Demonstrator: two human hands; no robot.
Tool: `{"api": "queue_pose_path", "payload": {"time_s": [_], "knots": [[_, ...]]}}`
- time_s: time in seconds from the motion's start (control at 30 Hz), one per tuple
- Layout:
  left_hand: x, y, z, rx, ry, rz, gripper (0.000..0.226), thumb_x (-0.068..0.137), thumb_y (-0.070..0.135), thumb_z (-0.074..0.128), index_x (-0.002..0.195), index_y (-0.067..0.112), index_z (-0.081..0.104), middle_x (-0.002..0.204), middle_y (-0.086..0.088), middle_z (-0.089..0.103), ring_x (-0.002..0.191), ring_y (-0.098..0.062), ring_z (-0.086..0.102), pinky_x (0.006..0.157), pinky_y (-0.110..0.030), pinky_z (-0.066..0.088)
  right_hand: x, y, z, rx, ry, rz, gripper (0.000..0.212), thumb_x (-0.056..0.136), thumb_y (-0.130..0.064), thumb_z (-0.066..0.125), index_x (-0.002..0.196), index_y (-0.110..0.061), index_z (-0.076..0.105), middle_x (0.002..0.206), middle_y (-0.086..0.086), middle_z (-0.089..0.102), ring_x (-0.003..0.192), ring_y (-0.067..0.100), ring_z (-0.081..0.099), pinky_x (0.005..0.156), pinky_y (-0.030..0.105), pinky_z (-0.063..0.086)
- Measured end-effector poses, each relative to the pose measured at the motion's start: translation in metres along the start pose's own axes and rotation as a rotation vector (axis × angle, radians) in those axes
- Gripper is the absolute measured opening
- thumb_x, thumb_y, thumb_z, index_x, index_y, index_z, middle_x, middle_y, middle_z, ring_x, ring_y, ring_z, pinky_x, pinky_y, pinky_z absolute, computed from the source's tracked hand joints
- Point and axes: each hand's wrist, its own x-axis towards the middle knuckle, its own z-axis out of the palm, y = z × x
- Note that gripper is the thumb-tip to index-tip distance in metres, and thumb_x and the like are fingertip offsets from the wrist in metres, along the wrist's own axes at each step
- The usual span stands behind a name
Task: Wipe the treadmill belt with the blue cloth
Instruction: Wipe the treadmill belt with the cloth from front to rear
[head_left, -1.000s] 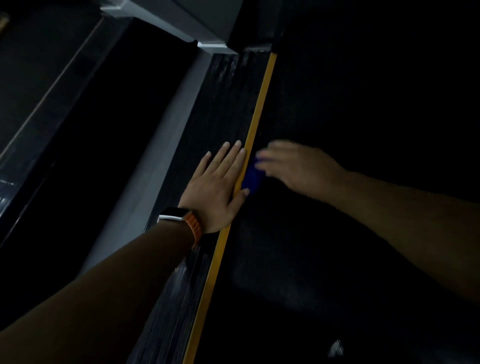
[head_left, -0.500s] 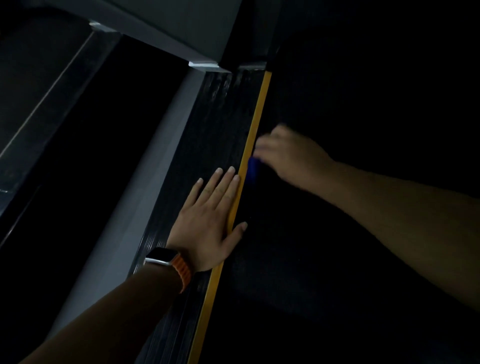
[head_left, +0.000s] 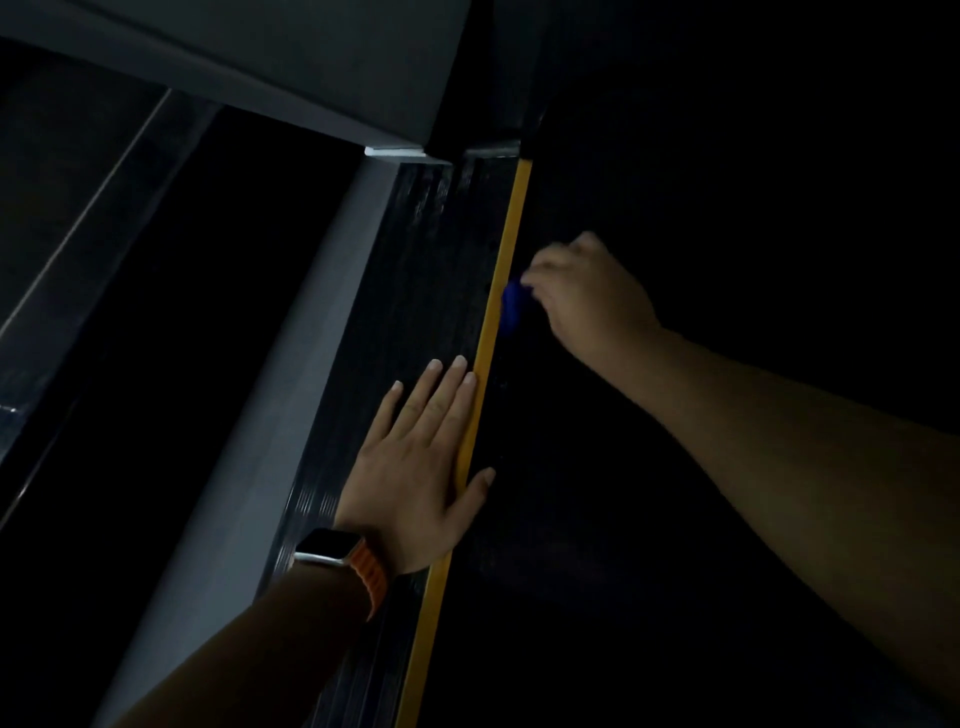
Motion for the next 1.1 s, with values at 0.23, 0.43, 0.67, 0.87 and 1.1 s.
{"api": "queue_pose_path", "payload": {"time_s": [0.23,0.43,0.67,0.87,1.1], "knots": [[0.0,0.0,0.001,-0.011,0.017,0.004,0.085,0.101,0.065,0.03,0.166,0.018,0.0,0.174,0.001,-0.005,0.159,-0.015,-0.009,0.129,-0.049,0.003,-0.076,-0.015,-0.007,0.194,-0.068,-0.277,0.025,0.092,-0.019,0.062,0.116,-0.016,0.069,0.124,0.0,0.063,0.111,0.022,0.054,0.095,0.035,0.049],[-0.001,-0.001,0.003,-0.008,0.015,0.006,0.085,0.101,0.065,0.031,0.166,0.019,0.001,0.174,0.002,-0.004,0.159,-0.015,-0.008,0.128,-0.046,-0.001,0.028,0.046,-0.007,-0.112,-0.032,-0.176,0.03,0.09,-0.009,0.058,0.117,-0.021,0.065,0.118,0.001,0.063,0.101,0.022,0.052,0.082,0.038,0.052],[0.0,-0.003,0.005,-0.022,0.021,0.008,0.084,0.101,0.065,0.03,0.166,0.016,0.007,0.174,0.001,0.001,0.16,-0.016,-0.003,0.127,-0.048,0.004,-0.03,0.003,-0.003,0.114,-0.049,-0.17,0.02,0.091,-0.015,0.061,0.107,-0.012,0.072,0.109,0.004,0.068,0.099,0.025,0.059,0.087,0.042,0.051],[0.001,-0.003,0.004,-0.038,0.038,0.019,0.083,0.101,0.063,0.031,0.165,0.015,0.009,0.174,0.0,0.003,0.16,-0.018,-0.001,0.127,-0.048,0.005,0.03,0.03,0.005,0.03,-0.023,-0.021,0.031,0.095,-0.013,0.057,0.124,-0.018,0.065,0.125,0.003,0.063,0.111,0.022,0.056,0.093,0.039,0.05],[0.003,-0.005,0.006,-0.036,0.042,0.02,0.081,0.102,0.061,0.03,0.165,0.015,0.011,0.174,0.0,0.005,0.16,-0.017,0.0,0.128,-0.048,0.005,-0.035,-0.01,0.001,0.154,-0.049,0.027,0.024,0.093,-0.012,0.058,0.114,-0.015,0.069,0.118,0.004,0.066,0.111,0.023,0.059,0.098,0.04,0.049]]}}
